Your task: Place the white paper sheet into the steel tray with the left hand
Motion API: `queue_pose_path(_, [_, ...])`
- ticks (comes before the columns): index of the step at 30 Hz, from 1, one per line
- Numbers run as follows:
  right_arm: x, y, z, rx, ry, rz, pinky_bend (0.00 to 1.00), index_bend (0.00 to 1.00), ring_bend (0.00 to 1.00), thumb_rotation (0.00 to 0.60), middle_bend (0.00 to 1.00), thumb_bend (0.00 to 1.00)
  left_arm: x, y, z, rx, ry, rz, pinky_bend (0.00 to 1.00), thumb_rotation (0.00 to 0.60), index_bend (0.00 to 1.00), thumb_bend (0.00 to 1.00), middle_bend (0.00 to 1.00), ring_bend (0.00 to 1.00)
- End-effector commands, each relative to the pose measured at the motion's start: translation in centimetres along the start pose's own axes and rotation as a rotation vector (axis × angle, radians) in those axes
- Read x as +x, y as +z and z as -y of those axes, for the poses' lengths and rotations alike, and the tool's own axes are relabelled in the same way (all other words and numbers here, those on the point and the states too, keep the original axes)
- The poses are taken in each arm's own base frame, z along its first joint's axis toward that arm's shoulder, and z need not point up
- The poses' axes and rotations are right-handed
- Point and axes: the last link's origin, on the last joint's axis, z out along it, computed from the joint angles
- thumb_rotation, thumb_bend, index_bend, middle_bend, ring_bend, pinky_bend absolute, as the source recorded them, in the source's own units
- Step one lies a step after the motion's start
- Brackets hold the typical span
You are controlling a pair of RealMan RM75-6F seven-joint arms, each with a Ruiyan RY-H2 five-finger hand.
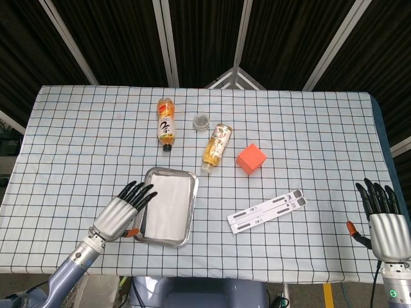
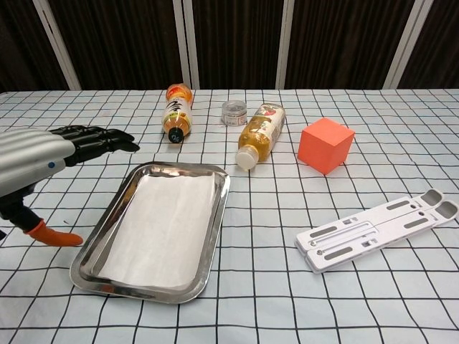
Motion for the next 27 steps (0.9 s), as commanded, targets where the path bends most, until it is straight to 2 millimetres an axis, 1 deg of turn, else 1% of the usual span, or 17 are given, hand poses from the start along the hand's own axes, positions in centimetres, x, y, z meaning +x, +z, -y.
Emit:
queue_pose_path(1, [0.0, 0.0, 0.0, 0.000, 0.000, 0.001, 0.00, 0.00, 0.00, 0.600, 0.00, 0.33, 0.0, -0.1, 0.3, 0.003, 0.013, 0.016, 0.00, 0.600, 0.01, 0.01, 0.00, 0.00])
queue_pose_path(6, [0.0, 0.0, 0.0, -0.003, 0.001, 0.001, 0.00, 0.00, 0.00, 0.600, 0.00, 0.33, 0.1, -0.5, 1.3, 0.034, 0.041, 0.031, 0.00, 0.600, 0.01, 0.02, 0.00, 0.00])
queue_pose_path(8, [0.0, 0.0, -0.1, -0.003, 0.001, 0.002, 0.00, 0.00, 0.00, 0.600, 0.00, 0.33, 0.2, -0.8, 1.9, 0.063, 0.031, 0.023, 0.00, 0.600, 0.01, 0.04, 0.00, 0.00])
queue_pose_path(9, [0.0, 0.0, -0.1, -0.003, 0.001, 0.005, 0.00, 0.00, 0.00, 0.600, 0.00, 0.33, 0.2, -0.9, 2.2, 0.074, 0.027, 0.025, 0.00, 0.600, 0.00, 0.06, 0.00, 0.00])
queue_pose_path(10, [-0.1, 0.0, -0.1, -0.003, 0.001, 0.007, 0.00, 0.00, 0.00, 0.600, 0.00, 0.33, 0.1, -1.1, 2.5, 0.079, 0.030, 0.039, 0.00, 0.600, 0.00, 0.10, 0.00, 0.00])
queue_pose_path(11, [-0.1, 0.0, 0.0, -0.002, -0.001, 0.008, 0.00, 0.00, 0.00, 0.600, 0.00, 0.33, 0.0, -1.1, 2.7, 0.077, 0.038, 0.059, 0.00, 0.600, 0.00, 0.18, 0.00, 0.00])
queue_pose_path(12, [-0.1, 0.1, 0.0, 0.000, -0.002, 0.008, 0.00, 0.00, 0.00, 0.600, 0.00, 0.33, -0.2, -1.1, 2.7, 0.067, 0.046, 0.092, 0.00, 0.600, 0.00, 0.29, 0.00, 0.00])
queue_pose_path(14, [-0.1, 0.1, 0.1, 0.003, -0.003, 0.007, 0.00, 0.00, 0.00, 0.600, 0.00, 0.33, -0.4, -1.0, 2.6, 0.045, 0.058, 0.144, 0.00, 0.600, 0.00, 0.44, 0.00, 0.00])
queue_pose_path(15, [-0.1, 0.1, 0.2, 0.004, -0.004, 0.006, 0.00, 0.00, 0.00, 0.600, 0.00, 0.33, -0.4, -0.9, 2.4, 0.030, 0.069, 0.167, 0.00, 0.600, 0.00, 0.50, 0.00, 0.00])
queue_pose_path(17, [-0.1, 0.1, 0.2, 0.004, -0.004, 0.006, 0.00, 0.00, 0.00, 0.600, 0.00, 0.33, -0.4, -0.5, 1.8, -0.003, 0.095, 0.199, 0.00, 0.600, 0.00, 0.56, 0.00, 0.00])
queue_pose_path(20, [-0.1, 0.1, 0.1, 0.001, -0.003, 0.008, 0.00, 0.00, 0.00, 0.600, 0.00, 0.33, -0.3, 0.0, 0.8, -0.039, 0.116, 0.231, 0.00, 0.600, 0.00, 0.59, 0.00, 0.00])
queue_pose_path(27, [0.0, 0.1, 0.0, 0.002, 0.004, 0.006, 0.00, 0.00, 0.00, 0.600, 0.00, 0.33, -0.2, 1.6, -1.6, -0.093, 0.154, 0.269, 0.00, 0.600, 0.00, 0.61, 0.00, 0.00])
